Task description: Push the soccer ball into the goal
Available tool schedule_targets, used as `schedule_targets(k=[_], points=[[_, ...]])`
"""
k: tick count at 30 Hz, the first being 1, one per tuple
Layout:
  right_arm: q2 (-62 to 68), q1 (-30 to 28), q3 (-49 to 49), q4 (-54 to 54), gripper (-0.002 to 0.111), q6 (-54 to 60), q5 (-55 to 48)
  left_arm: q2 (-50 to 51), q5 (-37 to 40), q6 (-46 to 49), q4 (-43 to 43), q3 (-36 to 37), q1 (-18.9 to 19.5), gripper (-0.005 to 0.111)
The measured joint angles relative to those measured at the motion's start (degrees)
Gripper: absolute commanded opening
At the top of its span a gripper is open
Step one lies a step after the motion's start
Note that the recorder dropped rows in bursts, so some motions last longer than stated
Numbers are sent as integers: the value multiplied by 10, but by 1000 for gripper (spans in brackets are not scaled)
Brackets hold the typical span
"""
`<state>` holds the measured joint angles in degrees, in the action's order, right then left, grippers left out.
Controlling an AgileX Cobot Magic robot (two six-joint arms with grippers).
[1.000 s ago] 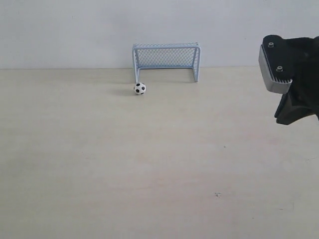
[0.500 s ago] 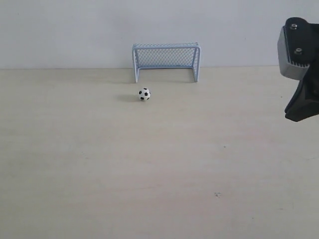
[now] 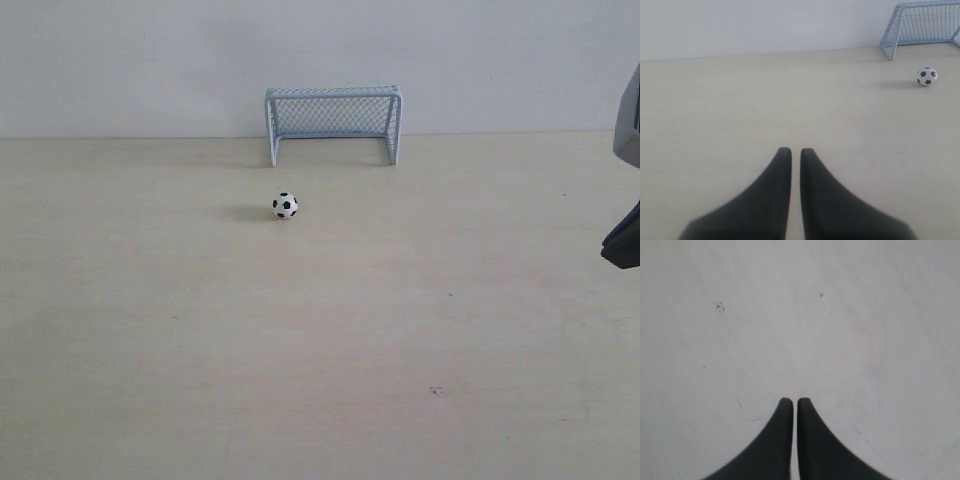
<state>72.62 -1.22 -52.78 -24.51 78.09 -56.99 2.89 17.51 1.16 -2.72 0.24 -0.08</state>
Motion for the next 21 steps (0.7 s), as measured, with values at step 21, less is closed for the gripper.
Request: schedule_targets(k=[21], points=[[-116, -1, 100, -48, 0, -42, 19, 0, 0, 0, 0, 0, 0, 6]])
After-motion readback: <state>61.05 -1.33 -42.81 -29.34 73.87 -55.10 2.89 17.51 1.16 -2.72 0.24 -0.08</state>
